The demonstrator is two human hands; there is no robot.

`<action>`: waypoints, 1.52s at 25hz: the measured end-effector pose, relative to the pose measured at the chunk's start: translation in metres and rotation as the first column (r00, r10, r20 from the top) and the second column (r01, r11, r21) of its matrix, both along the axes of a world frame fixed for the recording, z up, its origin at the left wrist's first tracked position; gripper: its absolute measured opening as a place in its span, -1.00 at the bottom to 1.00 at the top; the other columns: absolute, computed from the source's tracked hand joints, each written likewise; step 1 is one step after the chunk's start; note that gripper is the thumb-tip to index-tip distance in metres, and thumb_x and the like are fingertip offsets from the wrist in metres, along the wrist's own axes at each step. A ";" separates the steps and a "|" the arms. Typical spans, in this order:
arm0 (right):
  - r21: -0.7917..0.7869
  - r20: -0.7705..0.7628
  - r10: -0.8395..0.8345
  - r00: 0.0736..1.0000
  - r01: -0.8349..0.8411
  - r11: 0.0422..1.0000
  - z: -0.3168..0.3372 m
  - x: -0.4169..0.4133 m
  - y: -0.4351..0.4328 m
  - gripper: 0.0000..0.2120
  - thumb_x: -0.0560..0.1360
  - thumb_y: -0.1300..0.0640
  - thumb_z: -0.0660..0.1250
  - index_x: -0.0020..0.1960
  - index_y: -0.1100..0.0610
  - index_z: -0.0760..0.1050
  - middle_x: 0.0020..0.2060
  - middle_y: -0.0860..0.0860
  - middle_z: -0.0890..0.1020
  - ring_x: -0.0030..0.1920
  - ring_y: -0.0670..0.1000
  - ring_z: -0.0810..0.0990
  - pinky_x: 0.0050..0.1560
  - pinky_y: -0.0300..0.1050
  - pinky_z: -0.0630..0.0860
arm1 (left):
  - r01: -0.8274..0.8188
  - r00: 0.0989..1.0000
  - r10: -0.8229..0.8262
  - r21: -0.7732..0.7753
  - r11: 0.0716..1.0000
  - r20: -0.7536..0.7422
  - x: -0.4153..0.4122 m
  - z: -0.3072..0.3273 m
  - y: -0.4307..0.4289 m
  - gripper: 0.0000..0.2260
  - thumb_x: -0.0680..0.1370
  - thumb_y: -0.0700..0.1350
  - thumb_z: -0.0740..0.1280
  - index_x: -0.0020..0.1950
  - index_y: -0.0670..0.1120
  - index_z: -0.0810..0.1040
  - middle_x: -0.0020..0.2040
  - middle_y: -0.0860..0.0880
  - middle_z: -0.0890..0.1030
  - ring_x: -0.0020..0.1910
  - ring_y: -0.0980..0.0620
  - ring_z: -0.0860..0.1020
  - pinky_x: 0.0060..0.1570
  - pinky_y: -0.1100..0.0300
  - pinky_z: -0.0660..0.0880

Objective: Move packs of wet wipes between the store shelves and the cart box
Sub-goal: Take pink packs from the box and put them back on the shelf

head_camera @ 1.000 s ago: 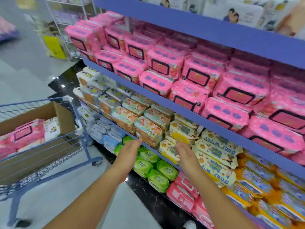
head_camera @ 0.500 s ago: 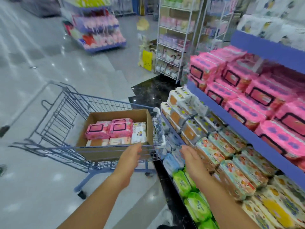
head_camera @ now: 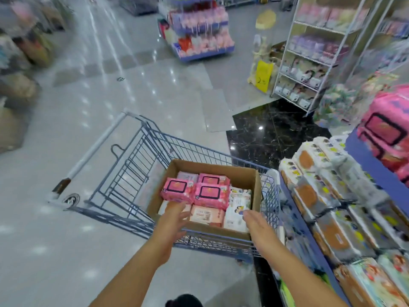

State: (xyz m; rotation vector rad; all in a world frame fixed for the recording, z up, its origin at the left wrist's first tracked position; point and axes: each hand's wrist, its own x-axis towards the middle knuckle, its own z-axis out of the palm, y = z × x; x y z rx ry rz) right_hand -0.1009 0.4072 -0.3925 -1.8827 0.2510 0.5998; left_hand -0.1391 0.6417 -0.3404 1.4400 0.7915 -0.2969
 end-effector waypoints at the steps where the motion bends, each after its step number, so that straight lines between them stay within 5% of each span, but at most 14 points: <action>1: -0.012 -0.020 0.025 0.999 -0.025 1.000 -0.004 0.013 0.007 -0.57 0.68 -0.14 0.08 0.47 -0.01 0.37 0.47 -0.04 0.39 0.46 0.02 0.37 0.41 -0.06 0.24 | -0.007 1.000 0.007 -0.001 1.000 -0.028 0.012 -0.008 0.010 -0.65 0.66 0.10 0.23 0.40 -0.01 0.48 0.29 -0.06 0.59 0.25 -0.07 0.53 0.09 0.04 0.43; 4: -0.072 -0.047 0.081 0.996 -0.084 0.994 -0.023 0.047 0.027 -0.60 0.69 -0.12 0.07 0.47 -0.01 0.34 0.47 -0.01 0.39 0.43 0.03 0.38 0.33 -0.11 0.25 | 0.013 0.997 -0.011 0.019 1.000 -0.081 0.049 -0.028 0.038 -0.60 0.61 0.19 0.27 0.37 0.02 0.48 0.32 -0.02 0.58 0.29 -0.05 0.52 0.12 0.04 0.46; 7: -0.170 -0.127 0.091 0.988 -0.112 0.979 -0.049 0.086 0.051 -0.51 0.68 -0.14 0.07 0.54 0.05 0.29 0.49 0.02 0.39 0.47 0.06 0.36 0.40 -0.04 0.27 | 0.059 0.987 -0.054 0.024 0.998 -0.153 0.100 -0.060 0.077 -0.75 0.68 0.08 0.23 0.26 -0.01 0.49 0.24 -0.06 0.57 0.23 -0.06 0.55 0.27 0.02 0.43; 10: -0.262 -0.174 0.081 0.981 -0.126 0.957 -0.070 0.120 0.076 -0.46 0.65 -0.23 0.06 0.54 0.02 0.26 0.48 0.03 0.41 0.45 0.08 0.38 0.40 -0.01 0.30 | 0.149 0.970 -0.140 0.031 0.988 -0.200 0.143 -0.089 0.119 -0.76 0.67 0.02 0.25 0.24 -0.08 0.56 0.21 -0.07 0.60 0.08 -0.01 0.56 0.02 0.10 0.48; 14: -0.331 -0.227 0.183 0.956 -0.252 0.909 -0.092 0.163 0.112 -0.47 0.65 -0.19 0.12 0.55 0.02 0.25 0.42 -0.02 0.43 0.45 0.07 0.39 0.24 -0.11 0.32 | 0.413 0.895 -0.357 0.199 0.889 -0.266 0.191 -0.125 0.169 -0.61 0.60 0.14 0.33 0.33 -0.04 0.53 0.20 0.03 0.61 0.10 0.05 0.57 -0.03 0.18 0.49; 16: -0.383 -0.213 0.275 0.938 -0.339 0.860 -0.111 0.186 0.120 -0.51 0.61 -0.23 0.18 0.45 -0.02 0.36 0.34 -0.04 0.48 0.37 0.10 0.45 0.17 -0.10 0.37 | 0.557 0.824 -0.488 0.256 0.790 -0.288 0.215 -0.136 0.182 -0.75 0.58 0.03 0.41 0.23 0.09 0.50 0.08 0.13 0.60 0.09 0.12 0.58 -0.04 0.25 0.45; 18: -0.444 -0.205 0.378 0.903 -0.430 0.786 -0.128 0.208 0.124 -0.45 0.53 -0.29 0.26 0.40 -0.02 0.40 0.33 0.03 0.50 0.35 0.15 0.44 0.26 -0.01 0.40 | 0.694 0.719 -0.637 0.325 0.642 -0.278 0.241 -0.147 0.192 -0.67 0.53 -0.11 0.50 0.04 0.26 0.45 -0.15 0.37 0.58 -0.13 0.36 0.55 -0.22 0.45 0.40; 20: -0.501 -0.212 0.466 0.859 -0.505 0.703 -0.144 0.234 0.126 -0.38 0.50 -0.21 0.38 0.44 0.06 0.37 0.32 0.10 0.47 0.38 0.17 0.39 0.36 0.01 0.33 | 0.770 0.608 -0.746 0.430 0.471 -0.273 0.266 -0.167 0.198 -0.67 0.42 -0.02 0.60 -0.03 0.28 0.51 -0.24 0.45 0.60 -0.20 0.45 0.56 -0.23 0.51 0.40; 22: -0.552 -0.236 0.506 0.829 -0.543 0.633 -0.169 0.260 0.123 -0.20 0.41 -0.33 0.40 0.49 0.08 0.30 0.35 0.11 0.45 0.38 0.17 0.38 0.38 0.03 0.35 | 0.822 0.480 -0.796 0.506 0.261 -0.369 0.287 -0.204 0.205 -0.55 0.32 0.18 0.62 0.10 0.11 0.57 -0.07 0.28 0.64 -0.08 0.28 0.60 -0.08 0.30 0.53; 24: -0.566 -0.305 0.525 0.795 -0.594 0.571 -0.197 0.276 0.121 -0.02 0.28 -0.51 0.34 0.52 0.01 0.25 0.36 0.09 0.48 0.34 0.14 0.45 0.35 0.06 0.42 | 0.852 0.283 -0.781 0.520 -0.063 -0.556 0.304 -0.238 0.208 -0.29 0.27 0.29 0.57 0.27 -0.05 0.48 0.16 -0.03 0.58 0.14 -0.05 0.56 0.12 0.02 0.54; 27: -0.509 -0.414 0.535 0.737 -0.675 0.535 -0.224 0.285 0.120 -0.07 0.21 -0.49 0.44 0.44 -0.06 0.35 0.30 0.04 0.56 0.25 0.10 0.53 0.24 0.00 0.50 | 0.848 0.049 -0.684 0.392 -0.356 -0.728 0.320 -0.270 0.206 -0.18 0.29 0.24 0.57 0.38 -0.09 0.32 0.28 -0.13 0.45 0.30 -0.16 0.40 0.19 -0.02 0.50; 30: -0.488 -0.530 0.542 0.652 -0.758 0.433 -0.235 0.300 0.123 -0.05 0.13 -0.43 0.52 0.38 -0.01 0.40 0.32 0.03 0.55 0.29 0.14 0.51 0.27 0.00 0.46 | 0.857 -0.100 -0.607 0.242 -0.455 -0.788 0.337 -0.282 0.200 -0.16 0.23 0.21 0.64 0.34 -0.06 0.33 0.24 -0.05 0.52 0.28 -0.12 0.36 0.03 0.09 0.46; 33: -0.435 -0.616 0.520 0.592 -0.806 0.402 -0.237 0.307 0.128 -0.01 0.02 -0.44 0.54 0.32 0.01 0.44 0.29 0.03 0.55 0.30 0.14 0.45 0.34 0.05 0.39 | 0.835 -0.210 -0.558 0.149 -0.529 -0.803 0.350 -0.286 0.199 -0.12 0.13 0.27 0.67 0.30 -0.03 0.41 0.17 -0.02 0.57 0.21 -0.10 0.38 0.18 0.03 0.52; 38: -0.469 -0.651 0.535 0.538 -0.840 0.273 -0.226 0.299 0.137 -0.08 0.07 -0.43 0.53 0.24 0.10 0.47 0.15 0.08 0.45 0.32 0.19 0.33 0.35 0.14 0.31 | 0.808 -0.281 -0.507 0.084 -0.583 -0.815 0.358 -0.276 0.198 -0.12 0.17 0.42 0.57 0.34 -0.03 0.49 0.14 -0.04 0.51 0.21 -0.06 0.44 0.13 0.16 0.45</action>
